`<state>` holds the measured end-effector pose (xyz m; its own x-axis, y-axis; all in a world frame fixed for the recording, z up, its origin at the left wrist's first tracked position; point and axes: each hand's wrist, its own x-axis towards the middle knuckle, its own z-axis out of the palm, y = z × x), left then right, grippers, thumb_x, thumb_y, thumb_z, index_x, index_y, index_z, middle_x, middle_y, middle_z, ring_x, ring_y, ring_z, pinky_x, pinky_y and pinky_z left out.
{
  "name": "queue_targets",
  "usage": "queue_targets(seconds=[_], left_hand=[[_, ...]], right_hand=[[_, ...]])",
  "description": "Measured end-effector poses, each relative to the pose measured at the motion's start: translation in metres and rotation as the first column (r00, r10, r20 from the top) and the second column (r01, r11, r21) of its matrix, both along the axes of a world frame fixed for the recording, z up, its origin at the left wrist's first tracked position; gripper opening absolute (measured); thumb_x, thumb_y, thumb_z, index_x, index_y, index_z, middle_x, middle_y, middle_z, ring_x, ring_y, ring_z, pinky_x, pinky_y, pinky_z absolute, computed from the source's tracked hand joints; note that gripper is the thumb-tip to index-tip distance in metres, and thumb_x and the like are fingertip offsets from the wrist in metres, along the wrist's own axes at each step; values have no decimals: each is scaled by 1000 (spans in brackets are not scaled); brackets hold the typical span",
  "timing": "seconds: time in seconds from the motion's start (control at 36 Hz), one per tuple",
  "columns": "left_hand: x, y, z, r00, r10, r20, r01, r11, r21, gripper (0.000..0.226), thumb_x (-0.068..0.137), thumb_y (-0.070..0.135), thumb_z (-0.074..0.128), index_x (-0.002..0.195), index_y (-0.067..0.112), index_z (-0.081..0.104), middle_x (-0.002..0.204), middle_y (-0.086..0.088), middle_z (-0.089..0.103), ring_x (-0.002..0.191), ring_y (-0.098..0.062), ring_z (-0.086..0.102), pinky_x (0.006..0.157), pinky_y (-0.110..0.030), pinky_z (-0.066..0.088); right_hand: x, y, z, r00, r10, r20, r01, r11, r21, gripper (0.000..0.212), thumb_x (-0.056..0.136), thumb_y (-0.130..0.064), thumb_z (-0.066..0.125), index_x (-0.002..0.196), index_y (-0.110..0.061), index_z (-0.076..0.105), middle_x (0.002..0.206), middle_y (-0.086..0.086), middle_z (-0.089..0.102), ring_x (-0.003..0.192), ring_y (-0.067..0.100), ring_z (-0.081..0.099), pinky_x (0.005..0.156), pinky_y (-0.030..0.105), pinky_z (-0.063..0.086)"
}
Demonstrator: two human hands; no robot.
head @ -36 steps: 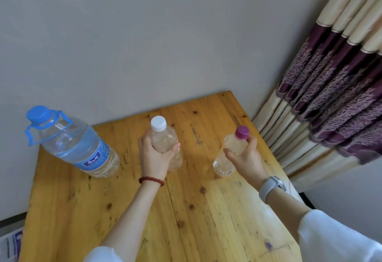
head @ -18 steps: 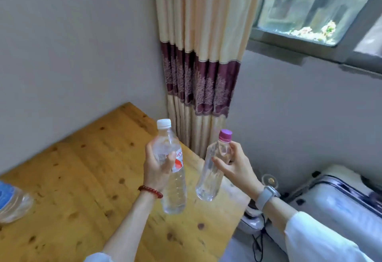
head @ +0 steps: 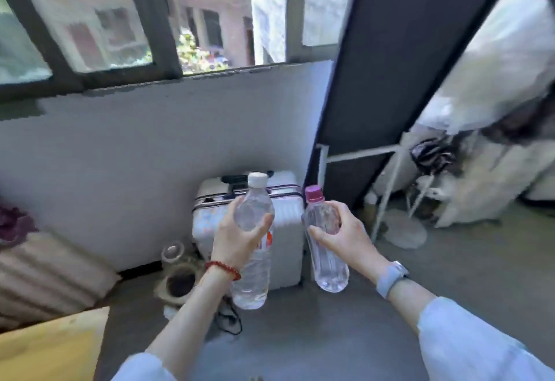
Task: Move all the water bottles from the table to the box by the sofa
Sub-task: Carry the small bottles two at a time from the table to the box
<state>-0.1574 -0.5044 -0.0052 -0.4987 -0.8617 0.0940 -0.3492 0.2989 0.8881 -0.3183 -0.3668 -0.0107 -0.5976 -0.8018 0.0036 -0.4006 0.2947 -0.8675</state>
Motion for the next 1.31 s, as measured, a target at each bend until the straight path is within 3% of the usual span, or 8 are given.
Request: queue_targets(seconds=[0.22,0.36,0.5,0.69,0.81,0.92,1.19,1.31], left_hand=[[-222,119,-8,881,-459,113,470,876,-106,35,75,32,71,104,28,52,95,15,57,95,-8,53,73,-10,35],[-347,214,-16,740,-665,103,672,738,-66,62,74,34,74,125,9,48,114,2,53,104,-9,48,85,-20,33],[-475,311,-28,568,-814,121,822,568,-41,76,67,44,72,130,10,46,127,-7,56,114,-15,51,90,-21,35],[-619,459,-16,312,-939,144,950,306,-65,69,72,35,75,128,8,47,129,-8,54,120,-21,49,90,-16,31],[-687,549,-15,179,-978,111,983,174,-54,90,55,64,58,128,12,48,125,-3,55,117,-17,51,91,-18,33],[-749,647,-20,77,-989,124,995,69,-71,74,64,48,68,126,11,49,114,4,56,111,-15,52,88,-20,34],[-909,900,-24,22,-997,73,999,20,-37,70,71,40,74,129,11,47,123,3,54,109,-7,49,92,-19,35],[-975,979,-22,14,-996,83,999,11,-32,68,63,62,66,116,22,54,113,5,63,105,-11,58,93,-32,47]], right_hand=[[-141,179,-25,882,-467,55,467,884,22,46,68,-44,71,103,-42,41,109,-7,60,101,14,59,89,34,48],[-222,289,-39,748,-664,1,662,746,75,47,63,-66,60,100,-41,44,100,-7,64,91,13,64,82,46,53],[-307,387,-43,590,-801,-100,807,582,99,79,59,-69,54,121,-20,45,114,2,62,100,22,62,85,43,51],[-389,531,-23,298,-943,-146,954,291,71,44,72,-42,70,107,-22,52,99,-1,63,88,21,62,77,37,50],[-420,611,-21,137,-980,-147,990,132,45,45,70,-44,69,105,-21,53,96,1,65,84,22,62,77,41,52],[-458,695,-29,25,-989,-145,999,19,41,48,69,-50,65,103,-19,53,91,2,64,80,22,61,74,44,52],[-596,934,-29,-62,-985,-163,996,-71,54,46,74,-40,69,108,-14,51,91,4,60,78,24,57,74,40,48],[-655,1012,-17,-90,-985,-146,995,-96,34,40,76,-32,71,106,-13,52,87,3,57,72,19,52,68,33,42]])
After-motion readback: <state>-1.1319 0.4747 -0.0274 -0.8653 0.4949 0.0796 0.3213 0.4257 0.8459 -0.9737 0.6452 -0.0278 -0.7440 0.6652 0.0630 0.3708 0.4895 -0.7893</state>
